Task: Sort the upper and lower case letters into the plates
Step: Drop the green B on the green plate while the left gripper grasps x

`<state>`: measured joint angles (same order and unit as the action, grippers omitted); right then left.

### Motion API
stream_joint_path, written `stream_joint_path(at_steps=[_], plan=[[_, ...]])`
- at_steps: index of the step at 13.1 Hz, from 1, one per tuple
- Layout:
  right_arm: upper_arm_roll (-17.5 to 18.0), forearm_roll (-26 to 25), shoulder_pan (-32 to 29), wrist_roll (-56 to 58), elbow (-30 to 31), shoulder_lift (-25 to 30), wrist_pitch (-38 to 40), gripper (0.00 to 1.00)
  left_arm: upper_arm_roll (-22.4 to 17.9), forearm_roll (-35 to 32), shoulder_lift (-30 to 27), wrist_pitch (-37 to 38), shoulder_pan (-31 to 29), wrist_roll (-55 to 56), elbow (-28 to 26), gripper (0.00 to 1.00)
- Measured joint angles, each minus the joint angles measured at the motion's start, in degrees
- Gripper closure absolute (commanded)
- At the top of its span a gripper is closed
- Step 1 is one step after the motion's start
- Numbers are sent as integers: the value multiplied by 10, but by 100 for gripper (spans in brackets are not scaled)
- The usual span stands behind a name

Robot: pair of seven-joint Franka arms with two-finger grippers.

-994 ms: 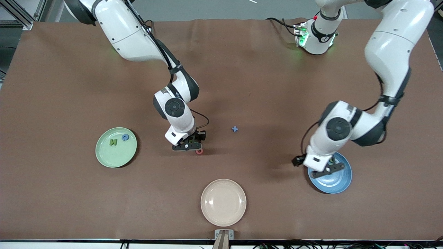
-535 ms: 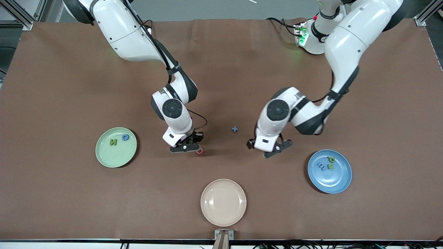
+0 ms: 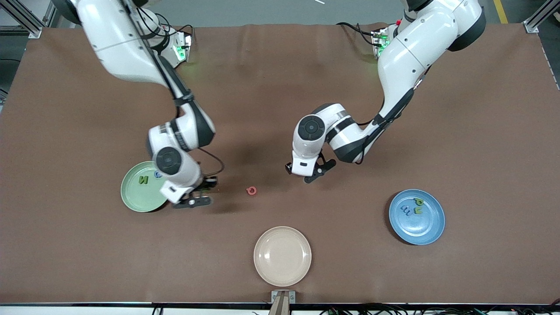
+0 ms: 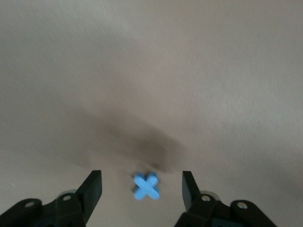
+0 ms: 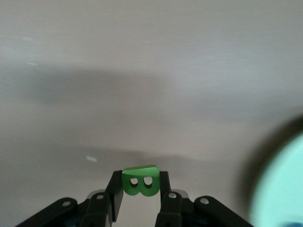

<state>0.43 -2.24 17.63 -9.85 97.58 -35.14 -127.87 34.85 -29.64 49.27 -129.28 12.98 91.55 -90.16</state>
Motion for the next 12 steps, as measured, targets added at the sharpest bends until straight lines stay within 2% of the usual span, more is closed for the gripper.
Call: stream_joint_path(at_steps=[2,5,6,7,8,10,11,12], plan=[[0,1,-51,76,11,26,32,100,-1,0,9,-9,11,8,6,39],[0,1,-94,119,64,47,21,99,-3,0,19,-11,13,9,9,45],[0,1,-98,120,83,48,3,94,-4,0,21,-12,13,9,9,50],[0,1,-99,120,102,47,-21,63,-4,0,22,-12,13,9,9,57],[0,1,-99,120,118,47,-40,1,-5,0,22,-12,13,8,10,67],[0,1,-101,120,128,48,-49,0,-5,0,22,-12,13,8,11,89],[1,1,-101,120,127,49,-49,0,-6,0,22,-12,13,7,12,96],[3,1,-101,120,120,51,-46,0,-6,0,22,-12,13,6,13,99]])
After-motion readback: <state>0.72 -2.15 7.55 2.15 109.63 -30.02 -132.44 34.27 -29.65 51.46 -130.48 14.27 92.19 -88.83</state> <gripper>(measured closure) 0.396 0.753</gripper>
